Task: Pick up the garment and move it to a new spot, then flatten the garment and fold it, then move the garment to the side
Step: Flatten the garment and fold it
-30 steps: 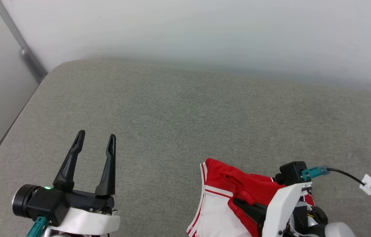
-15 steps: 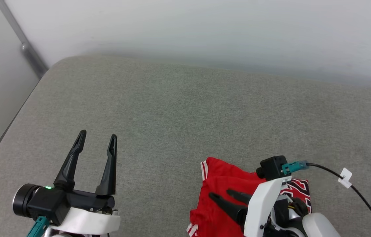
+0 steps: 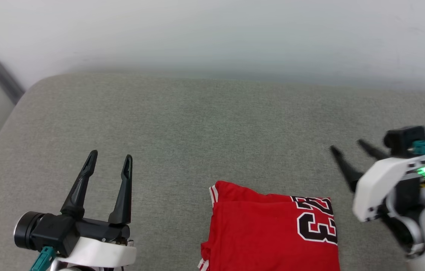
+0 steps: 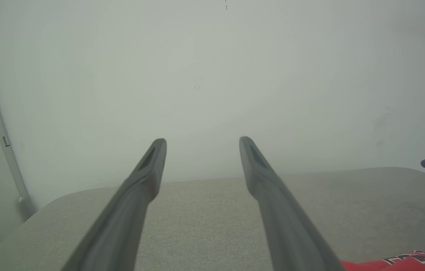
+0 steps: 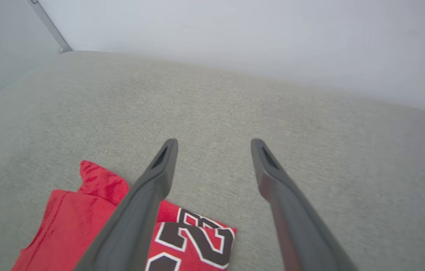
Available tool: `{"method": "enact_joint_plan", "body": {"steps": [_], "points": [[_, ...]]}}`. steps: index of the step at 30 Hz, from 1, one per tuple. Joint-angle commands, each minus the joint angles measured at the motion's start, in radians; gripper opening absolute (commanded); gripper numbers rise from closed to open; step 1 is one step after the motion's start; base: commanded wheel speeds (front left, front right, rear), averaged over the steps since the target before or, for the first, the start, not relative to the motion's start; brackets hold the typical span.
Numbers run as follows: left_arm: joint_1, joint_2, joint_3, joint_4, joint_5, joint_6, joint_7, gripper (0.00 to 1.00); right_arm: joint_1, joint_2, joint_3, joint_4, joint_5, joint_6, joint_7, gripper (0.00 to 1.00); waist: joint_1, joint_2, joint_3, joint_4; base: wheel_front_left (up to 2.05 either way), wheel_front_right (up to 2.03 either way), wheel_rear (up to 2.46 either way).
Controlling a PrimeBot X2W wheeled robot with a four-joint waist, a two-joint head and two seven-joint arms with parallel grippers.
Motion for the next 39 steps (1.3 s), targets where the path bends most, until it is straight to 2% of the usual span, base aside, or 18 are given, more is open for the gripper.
{"method": "enact_joint_plan", "body": {"steps": [1, 6, 10, 16, 21, 29, 39], "points": [[-0.007, -0.003, 0.005, 0.010, 0.005, -0.001, -0.002, 1.00, -0.017, -0.046, -0.018, -0.022, -0.048, 0.000, -0.042, 1.00, 0.0000, 0.0000, 0.007, -0.016, 0.00, 0.00, 0.00], [-0.017, -0.011, 0.005, 0.025, 0.009, -0.001, -0.002, 1.00, 0.025, -0.123, -0.097, -0.083, -0.107, 0.000, -0.197, 1.00, 0.0000, 0.0000, 0.023, -0.033, 0.00, 0.00, 0.00], [-0.019, -0.011, -0.002, 0.032, 0.005, -0.001, -0.002, 1.00, 0.082, -0.143, -0.155, -0.132, -0.115, -0.001, -0.324, 1.00, 0.0000, 0.0000, 0.036, -0.040, 0.00, 0.00, 0.00], [-0.021, -0.008, -0.012, 0.049, -0.013, -0.001, -0.002, 1.00, 0.199, -0.069, -0.226, -0.228, -0.137, -0.001, -0.503, 1.00, 0.0000, 0.0000, 0.041, -0.042, 0.00, 0.00, 0.00], [-0.017, -0.007, -0.030, 0.052, -0.023, -0.001, -0.002, 1.00, 0.289, 0.021, -0.266, -0.247, -0.150, 0.000, -0.610, 1.00, 0.0000, 0.0000, 0.038, -0.037, 0.00, 0.00, 0.00], [-0.010, -0.007, -0.043, 0.050, -0.027, -0.001, -0.002, 1.00, 0.356, 0.083, -0.251, -0.223, -0.166, 0.000, -0.679, 1.00, 0.0000, 0.0000, 0.030, -0.037, 0.00, 0.00, 0.00], [0.000, -0.004, -0.047, 0.055, -0.045, -0.001, -0.002, 1.00, 0.344, 0.092, -0.250, -0.212, -0.170, 0.000, -0.678, 1.00, 0.0000, 0.0000, 0.024, -0.041, 0.00, 0.00, 0.00]]}}
